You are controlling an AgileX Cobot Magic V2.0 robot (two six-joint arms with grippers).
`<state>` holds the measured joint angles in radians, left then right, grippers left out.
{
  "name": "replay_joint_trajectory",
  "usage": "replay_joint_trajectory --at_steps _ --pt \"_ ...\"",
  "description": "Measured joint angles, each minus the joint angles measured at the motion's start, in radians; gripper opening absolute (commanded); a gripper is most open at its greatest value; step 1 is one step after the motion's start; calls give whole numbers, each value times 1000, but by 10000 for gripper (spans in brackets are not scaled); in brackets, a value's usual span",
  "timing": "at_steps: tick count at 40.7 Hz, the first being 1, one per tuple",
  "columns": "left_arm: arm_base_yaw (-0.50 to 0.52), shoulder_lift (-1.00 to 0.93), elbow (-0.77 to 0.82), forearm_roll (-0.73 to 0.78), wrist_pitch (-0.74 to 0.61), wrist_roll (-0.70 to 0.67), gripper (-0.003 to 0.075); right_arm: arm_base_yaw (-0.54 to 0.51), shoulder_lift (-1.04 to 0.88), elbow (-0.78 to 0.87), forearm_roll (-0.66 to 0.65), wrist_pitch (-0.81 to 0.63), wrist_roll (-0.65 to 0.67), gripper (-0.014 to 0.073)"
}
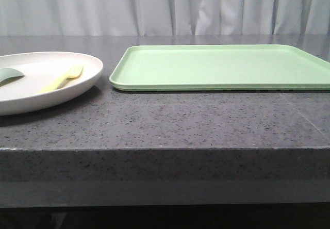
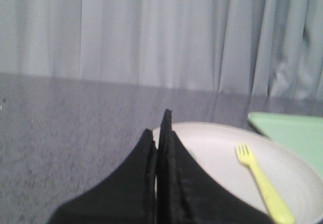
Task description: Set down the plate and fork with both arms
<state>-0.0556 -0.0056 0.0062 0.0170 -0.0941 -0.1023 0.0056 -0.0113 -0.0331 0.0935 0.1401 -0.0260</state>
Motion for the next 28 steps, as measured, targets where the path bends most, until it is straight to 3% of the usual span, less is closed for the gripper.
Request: replay_joint_trajectory --at_steps 3,8,15,28 --pt "0 0 -12 0 -26 0 -18 0 0 -70 0 34 0 -64" --pt "0 24 -77 -2 39 0 -18 0 37 -210 0 125 0 -59" --pt "0 198 -220 -2 130 0 -18 0 245 -367 0 220 0 -59" --pt "0 532 -405 -2 127 0 -18 0 519 -485 0 220 0 -54"
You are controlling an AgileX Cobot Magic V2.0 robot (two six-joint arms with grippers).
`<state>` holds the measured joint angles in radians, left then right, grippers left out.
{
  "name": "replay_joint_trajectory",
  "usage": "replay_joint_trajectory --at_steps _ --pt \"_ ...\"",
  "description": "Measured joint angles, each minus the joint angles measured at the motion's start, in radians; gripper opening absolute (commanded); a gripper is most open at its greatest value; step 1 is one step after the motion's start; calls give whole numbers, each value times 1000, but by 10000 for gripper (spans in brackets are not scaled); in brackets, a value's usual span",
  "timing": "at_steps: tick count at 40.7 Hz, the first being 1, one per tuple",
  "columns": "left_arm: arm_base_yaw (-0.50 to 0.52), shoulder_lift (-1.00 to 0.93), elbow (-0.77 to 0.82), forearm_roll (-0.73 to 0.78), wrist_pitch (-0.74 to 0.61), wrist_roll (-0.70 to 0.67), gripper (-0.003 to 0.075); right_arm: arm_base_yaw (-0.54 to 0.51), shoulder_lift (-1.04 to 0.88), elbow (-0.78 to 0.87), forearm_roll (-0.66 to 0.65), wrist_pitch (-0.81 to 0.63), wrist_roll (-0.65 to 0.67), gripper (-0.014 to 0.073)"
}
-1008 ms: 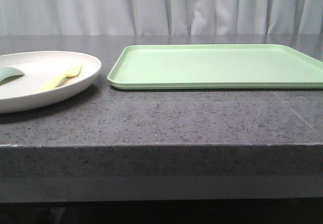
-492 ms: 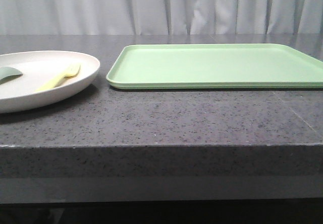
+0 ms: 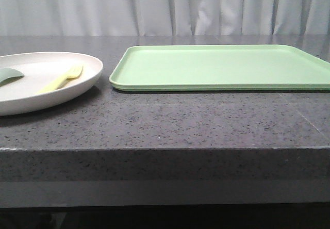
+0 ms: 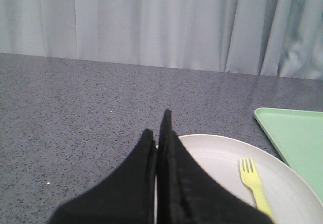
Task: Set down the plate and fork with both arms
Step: 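Lower the open left gripper onto the plate rim and close it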
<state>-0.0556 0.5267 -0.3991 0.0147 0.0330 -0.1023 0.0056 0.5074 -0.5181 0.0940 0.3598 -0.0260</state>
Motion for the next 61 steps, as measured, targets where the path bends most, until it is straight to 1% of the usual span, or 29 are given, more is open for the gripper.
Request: replay_joint_trajectory --at_steps 2,4,6,8,10,12,14,16,18,24,27,33,41,44,52,61 --pt "0 24 -2 0 -20 0 -13 0 9 0 0 -12 0 -20" --pt "0 39 -2 -2 -33 0 16 0 13 0 0 -22 0 36" --pt "0 52 -2 -2 -49 0 88 0 15 0 0 -33 0 104" --pt "0 61 -2 -2 -54 0 202 0 15 0 0 -38 0 211" --pt "0 71 -2 -2 -56 0 369 0 15 -1 0 -42 0 309" --pt "0 77 -2 -2 -58 0 505 0 15 -1 0 -47 0 411" --pt "0 81 -2 -2 -60 0 610 0 15 -1 0 -51 0 478" --pt "0 83 -2 -2 -62 0 649 0 15 -1 0 -51 0 519" --pt "0 85 -2 -2 -69 0 656 0 15 -1 0 -53 0 535" --pt "0 85 -8 -2 -104 0 639 0 15 -1 0 -54 0 535" --pt "0 99 -43 -2 -60 0 639 0 15 -1 0 -54 0 535" --pt "0 214 -182 45 173 0 639 0 15 -1 0 -59 0 535" --pt "0 444 -404 107 499 0 639 0 15 -1 0 -65 0 535" --pt "0 523 -478 112 595 -9 638 0 15 -1 0 -65 0 535" --pt "6 714 -650 115 772 -38 638 0 15 -1 0 -65 0 535" --pt "6 915 -767 115 916 -40 639 0 15 -1 0 -65 0 535"
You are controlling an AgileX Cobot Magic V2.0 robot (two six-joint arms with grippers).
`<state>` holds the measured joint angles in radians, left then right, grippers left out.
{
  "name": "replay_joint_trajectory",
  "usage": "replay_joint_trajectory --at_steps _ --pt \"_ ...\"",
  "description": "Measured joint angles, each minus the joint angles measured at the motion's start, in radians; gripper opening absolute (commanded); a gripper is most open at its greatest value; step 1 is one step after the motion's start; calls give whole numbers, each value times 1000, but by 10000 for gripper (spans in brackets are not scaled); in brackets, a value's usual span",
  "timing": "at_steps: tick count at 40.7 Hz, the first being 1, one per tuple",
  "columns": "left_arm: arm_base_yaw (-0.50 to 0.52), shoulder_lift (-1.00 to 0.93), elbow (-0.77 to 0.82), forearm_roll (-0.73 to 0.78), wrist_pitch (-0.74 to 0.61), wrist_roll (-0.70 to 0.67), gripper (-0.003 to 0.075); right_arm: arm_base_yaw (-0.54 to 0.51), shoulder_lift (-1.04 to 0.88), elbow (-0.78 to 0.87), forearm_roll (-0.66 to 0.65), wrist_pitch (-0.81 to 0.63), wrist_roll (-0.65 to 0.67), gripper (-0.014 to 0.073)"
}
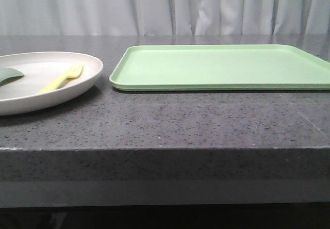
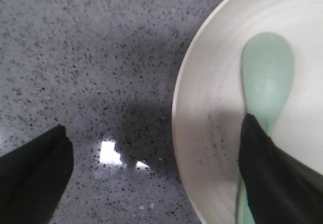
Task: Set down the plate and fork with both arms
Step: 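Lower the open left gripper onto the plate rim and close it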
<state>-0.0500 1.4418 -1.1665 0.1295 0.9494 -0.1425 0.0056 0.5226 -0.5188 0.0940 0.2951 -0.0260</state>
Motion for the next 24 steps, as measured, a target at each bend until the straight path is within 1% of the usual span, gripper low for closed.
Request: replay_joint_trajectory --at_steps 7,14,17,19,24 --pt "0 101 -20 0 27 -1 638 0 0 0 0 0 0 535" --pt "0 133 -25 0 29 -1 626 0 0 0 0 2 0 535" --pt "0 136 -26 -2 29 -1 586 0 0 0 0 2 0 535" --pt "0 136 -26 -4 29 -1 542 0 0 0 0 2 0 535" --pt "0 137 -26 -24 29 -1 400 0 0 0 0 2 0 535"
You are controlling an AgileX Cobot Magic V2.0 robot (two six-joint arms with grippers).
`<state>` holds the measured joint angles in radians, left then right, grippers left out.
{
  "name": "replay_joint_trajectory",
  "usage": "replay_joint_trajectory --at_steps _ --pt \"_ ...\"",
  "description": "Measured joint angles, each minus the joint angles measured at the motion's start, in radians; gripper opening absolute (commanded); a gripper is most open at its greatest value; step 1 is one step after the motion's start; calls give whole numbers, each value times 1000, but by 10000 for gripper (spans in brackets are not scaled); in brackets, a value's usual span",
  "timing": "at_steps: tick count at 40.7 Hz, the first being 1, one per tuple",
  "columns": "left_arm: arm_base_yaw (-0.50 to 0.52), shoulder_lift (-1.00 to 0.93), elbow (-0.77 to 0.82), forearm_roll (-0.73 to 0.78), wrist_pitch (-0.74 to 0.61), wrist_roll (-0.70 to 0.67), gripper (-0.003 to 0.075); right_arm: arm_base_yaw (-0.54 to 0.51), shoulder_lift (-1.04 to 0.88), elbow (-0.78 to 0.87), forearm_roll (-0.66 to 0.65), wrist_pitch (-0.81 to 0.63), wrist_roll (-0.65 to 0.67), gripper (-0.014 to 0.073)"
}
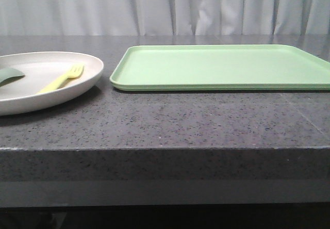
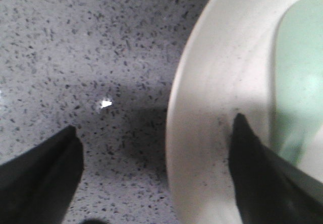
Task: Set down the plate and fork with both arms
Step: 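Lower the open left gripper onto the plate rim and close it, then lift the plate with the left gripper and carry it onto the tray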
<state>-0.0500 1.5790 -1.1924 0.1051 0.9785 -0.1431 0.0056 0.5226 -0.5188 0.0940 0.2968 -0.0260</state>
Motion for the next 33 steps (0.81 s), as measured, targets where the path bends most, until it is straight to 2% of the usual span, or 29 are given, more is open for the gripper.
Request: replay_joint_trajectory --at_steps 12,24,33 --pt "0 6 0 -56 -17 0 -15 0 0 0 0 0 0 535" --pt "7 6 -4 -91 -39 -4 -16 0 0 0 0 0 0 535" --pt "79 -32 -4 -296 -50 143 -16 0 0 0 0 0 0 535"
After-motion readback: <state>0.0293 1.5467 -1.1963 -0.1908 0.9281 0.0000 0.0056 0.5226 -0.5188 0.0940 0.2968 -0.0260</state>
